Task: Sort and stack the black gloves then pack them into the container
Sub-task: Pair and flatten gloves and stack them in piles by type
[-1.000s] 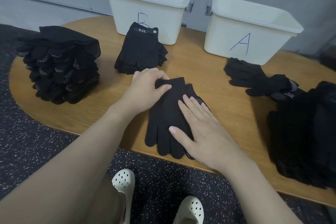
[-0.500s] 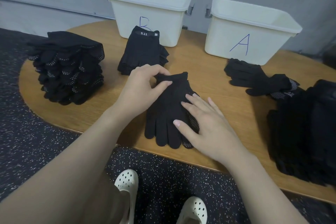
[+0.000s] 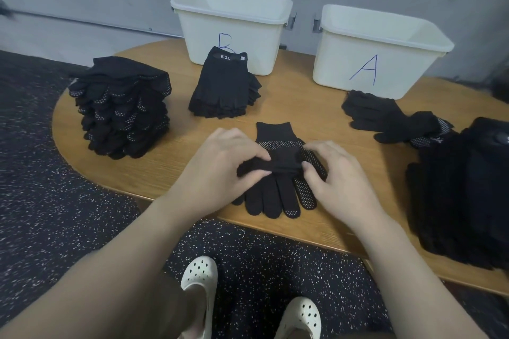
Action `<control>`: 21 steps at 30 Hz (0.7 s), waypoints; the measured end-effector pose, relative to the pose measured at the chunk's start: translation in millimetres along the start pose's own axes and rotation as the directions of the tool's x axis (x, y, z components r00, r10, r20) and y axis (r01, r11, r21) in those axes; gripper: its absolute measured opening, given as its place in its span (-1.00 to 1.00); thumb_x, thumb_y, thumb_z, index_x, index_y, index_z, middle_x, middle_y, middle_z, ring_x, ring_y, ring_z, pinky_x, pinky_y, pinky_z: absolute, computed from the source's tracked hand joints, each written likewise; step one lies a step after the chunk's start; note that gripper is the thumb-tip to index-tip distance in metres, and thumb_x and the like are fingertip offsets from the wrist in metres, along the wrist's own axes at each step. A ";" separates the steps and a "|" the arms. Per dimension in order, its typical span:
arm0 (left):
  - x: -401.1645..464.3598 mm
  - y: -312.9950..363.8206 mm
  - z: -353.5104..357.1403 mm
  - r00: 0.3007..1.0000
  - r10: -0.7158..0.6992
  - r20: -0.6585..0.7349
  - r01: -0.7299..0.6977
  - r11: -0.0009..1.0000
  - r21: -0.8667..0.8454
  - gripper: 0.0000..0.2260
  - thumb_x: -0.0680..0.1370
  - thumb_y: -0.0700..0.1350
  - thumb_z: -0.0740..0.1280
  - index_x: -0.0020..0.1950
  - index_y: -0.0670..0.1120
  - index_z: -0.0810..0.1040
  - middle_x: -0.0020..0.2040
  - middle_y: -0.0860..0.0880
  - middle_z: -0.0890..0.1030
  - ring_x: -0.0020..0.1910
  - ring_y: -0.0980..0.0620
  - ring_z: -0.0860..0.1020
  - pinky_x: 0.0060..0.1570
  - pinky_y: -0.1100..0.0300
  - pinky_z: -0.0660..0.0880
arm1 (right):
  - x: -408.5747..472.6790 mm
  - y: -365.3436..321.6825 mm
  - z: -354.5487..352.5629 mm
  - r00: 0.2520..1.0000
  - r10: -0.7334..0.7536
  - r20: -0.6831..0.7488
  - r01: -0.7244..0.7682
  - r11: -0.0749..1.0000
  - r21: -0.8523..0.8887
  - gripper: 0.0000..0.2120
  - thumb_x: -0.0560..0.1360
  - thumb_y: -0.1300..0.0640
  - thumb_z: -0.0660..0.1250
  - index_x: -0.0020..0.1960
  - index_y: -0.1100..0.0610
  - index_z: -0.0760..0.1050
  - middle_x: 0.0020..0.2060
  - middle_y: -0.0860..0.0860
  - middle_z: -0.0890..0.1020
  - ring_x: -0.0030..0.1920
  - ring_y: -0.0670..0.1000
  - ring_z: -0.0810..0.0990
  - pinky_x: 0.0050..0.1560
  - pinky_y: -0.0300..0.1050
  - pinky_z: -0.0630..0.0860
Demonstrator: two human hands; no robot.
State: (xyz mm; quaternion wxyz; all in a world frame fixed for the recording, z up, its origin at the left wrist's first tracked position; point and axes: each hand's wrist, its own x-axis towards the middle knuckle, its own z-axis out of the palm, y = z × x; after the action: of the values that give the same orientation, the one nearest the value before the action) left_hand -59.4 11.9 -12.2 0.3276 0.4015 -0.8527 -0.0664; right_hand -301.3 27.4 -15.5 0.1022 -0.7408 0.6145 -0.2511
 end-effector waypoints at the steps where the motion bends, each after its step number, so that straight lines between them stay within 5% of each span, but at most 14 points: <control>1: -1.4 0.9 0.7 1.000 0.013 0.008 -0.013 1.000 0.010 -0.74 0.52 0.12 0.38 0.08 0.00 0.69 -0.02 0.13 0.69 0.05 0.10 0.55 0.12 0.24 0.32 | -0.3 0.2 0.9 1.000 -0.002 0.003 0.002 1.000 0.002 -0.68 0.62 0.07 0.30 0.34 0.09 0.55 0.25 -0.07 0.60 0.26 0.01 0.55 0.35 0.11 0.47; 21: -11.2 5.9 3.3 0.987 0.147 0.058 -0.152 0.984 0.094 -0.87 0.50 -0.03 0.53 -0.01 -0.02 0.69 -0.06 0.13 0.69 0.00 0.05 0.58 0.13 0.10 0.40 | -3.4 2.1 4.1 0.997 0.032 0.068 -0.032 0.999 0.002 -0.71 0.63 0.02 0.27 0.31 0.07 0.54 0.20 -0.11 0.58 0.20 0.03 0.57 0.26 0.05 0.51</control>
State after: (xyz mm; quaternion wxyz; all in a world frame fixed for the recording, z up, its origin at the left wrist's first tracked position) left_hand -60.1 23.5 -18.2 0.2896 0.3503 -0.8907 -0.0098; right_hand -301.5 29.6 -20.8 0.1280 -0.7390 0.6220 -0.2249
